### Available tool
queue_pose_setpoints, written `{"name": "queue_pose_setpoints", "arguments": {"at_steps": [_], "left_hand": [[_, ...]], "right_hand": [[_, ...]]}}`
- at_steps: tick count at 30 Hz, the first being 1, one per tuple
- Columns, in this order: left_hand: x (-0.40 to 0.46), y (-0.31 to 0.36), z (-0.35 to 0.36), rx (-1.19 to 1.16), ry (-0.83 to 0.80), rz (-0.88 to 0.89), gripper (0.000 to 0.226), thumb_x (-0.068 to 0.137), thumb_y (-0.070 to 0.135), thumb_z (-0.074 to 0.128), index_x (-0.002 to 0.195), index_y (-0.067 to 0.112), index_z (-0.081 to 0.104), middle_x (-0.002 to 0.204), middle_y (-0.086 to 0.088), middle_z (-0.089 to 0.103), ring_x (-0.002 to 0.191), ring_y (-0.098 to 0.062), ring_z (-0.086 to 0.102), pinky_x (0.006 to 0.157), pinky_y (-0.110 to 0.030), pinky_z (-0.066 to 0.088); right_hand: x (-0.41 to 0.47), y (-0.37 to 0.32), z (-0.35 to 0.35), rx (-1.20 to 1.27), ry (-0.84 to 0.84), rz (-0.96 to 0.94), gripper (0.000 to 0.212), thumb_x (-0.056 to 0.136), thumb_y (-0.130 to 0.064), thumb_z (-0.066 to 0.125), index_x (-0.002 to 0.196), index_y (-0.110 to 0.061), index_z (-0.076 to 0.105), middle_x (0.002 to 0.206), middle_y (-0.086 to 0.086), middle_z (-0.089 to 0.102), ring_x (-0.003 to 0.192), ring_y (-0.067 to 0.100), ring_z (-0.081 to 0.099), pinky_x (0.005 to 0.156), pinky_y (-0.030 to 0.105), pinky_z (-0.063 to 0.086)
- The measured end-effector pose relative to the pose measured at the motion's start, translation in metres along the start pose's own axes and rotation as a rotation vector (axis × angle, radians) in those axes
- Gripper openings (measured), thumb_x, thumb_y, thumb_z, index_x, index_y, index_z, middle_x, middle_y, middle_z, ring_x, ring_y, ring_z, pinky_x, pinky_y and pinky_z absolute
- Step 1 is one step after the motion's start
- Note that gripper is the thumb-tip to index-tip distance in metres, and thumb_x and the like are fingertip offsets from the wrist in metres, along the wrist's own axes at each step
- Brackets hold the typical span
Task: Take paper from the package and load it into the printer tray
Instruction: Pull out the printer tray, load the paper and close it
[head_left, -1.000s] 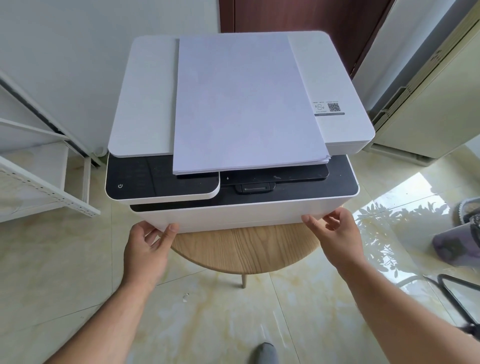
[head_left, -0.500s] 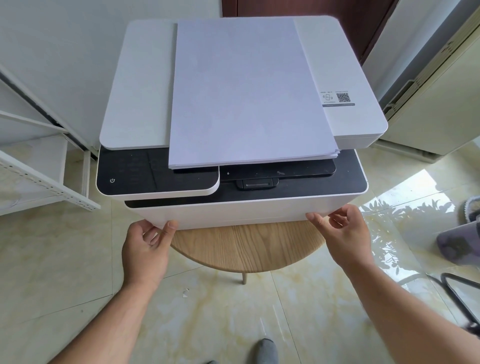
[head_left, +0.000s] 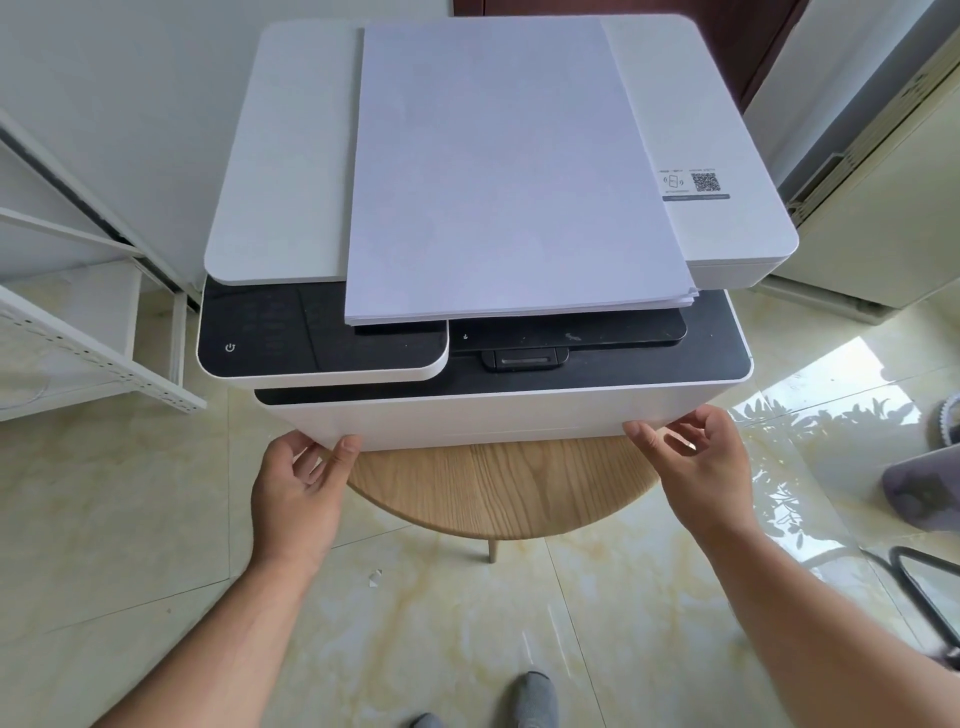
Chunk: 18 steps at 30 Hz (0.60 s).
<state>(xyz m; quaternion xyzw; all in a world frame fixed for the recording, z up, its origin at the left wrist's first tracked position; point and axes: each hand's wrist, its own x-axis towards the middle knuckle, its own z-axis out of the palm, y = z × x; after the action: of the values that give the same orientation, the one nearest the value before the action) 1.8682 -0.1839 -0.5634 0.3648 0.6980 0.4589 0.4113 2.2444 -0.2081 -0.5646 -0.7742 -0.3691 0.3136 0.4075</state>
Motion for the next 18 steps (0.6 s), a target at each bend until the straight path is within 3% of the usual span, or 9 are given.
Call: {"name": "queue_pose_setpoints", "arguments": {"at_steps": [6, 11, 18], "left_hand": [[0.0007, -0.0053, 0.0014, -0.008, 0.01, 0.018, 0.042, 0.093, 0.019, 0.078, 0.124, -0.002, 0.059, 0.123, -0.011, 0.074, 0.092, 0.019, 0.069, 0.079, 0.0, 0.05], [0.0021, -0.0052, 0.0018, -0.018, 0.073, 0.03, 0.052, 0.084, 0.035, 0.08, 0.121, 0.003, 0.061, 0.12, -0.008, 0.075, 0.106, 0.002, 0.07, 0.08, -0.001, 0.051], [0.0054, -0.0093, 0.002, 0.01, 0.08, 0.038, 0.041, 0.089, 0.028, 0.081, 0.119, 0.007, 0.061, 0.118, -0.005, 0.073, 0.111, -0.015, 0.071, 0.078, -0.001, 0.051]], "right_hand": [[0.0041, 0.0065, -0.0018, -0.016, -0.005, 0.004, 0.066, 0.065, -0.063, 0.091, 0.11, -0.025, 0.06, 0.117, -0.001, 0.074, 0.108, 0.018, 0.073, 0.096, 0.047, 0.061], [0.0051, 0.0068, -0.0025, -0.034, -0.013, -0.02, 0.069, 0.062, -0.069, 0.088, 0.108, -0.027, 0.057, 0.116, -0.001, 0.073, 0.108, 0.019, 0.073, 0.095, 0.048, 0.061], [0.0046, 0.0064, -0.0036, -0.056, -0.025, -0.057, 0.06, 0.069, -0.058, 0.089, 0.107, -0.027, 0.055, 0.119, 0.0, 0.073, 0.111, 0.021, 0.073, 0.096, 0.047, 0.061]]}}
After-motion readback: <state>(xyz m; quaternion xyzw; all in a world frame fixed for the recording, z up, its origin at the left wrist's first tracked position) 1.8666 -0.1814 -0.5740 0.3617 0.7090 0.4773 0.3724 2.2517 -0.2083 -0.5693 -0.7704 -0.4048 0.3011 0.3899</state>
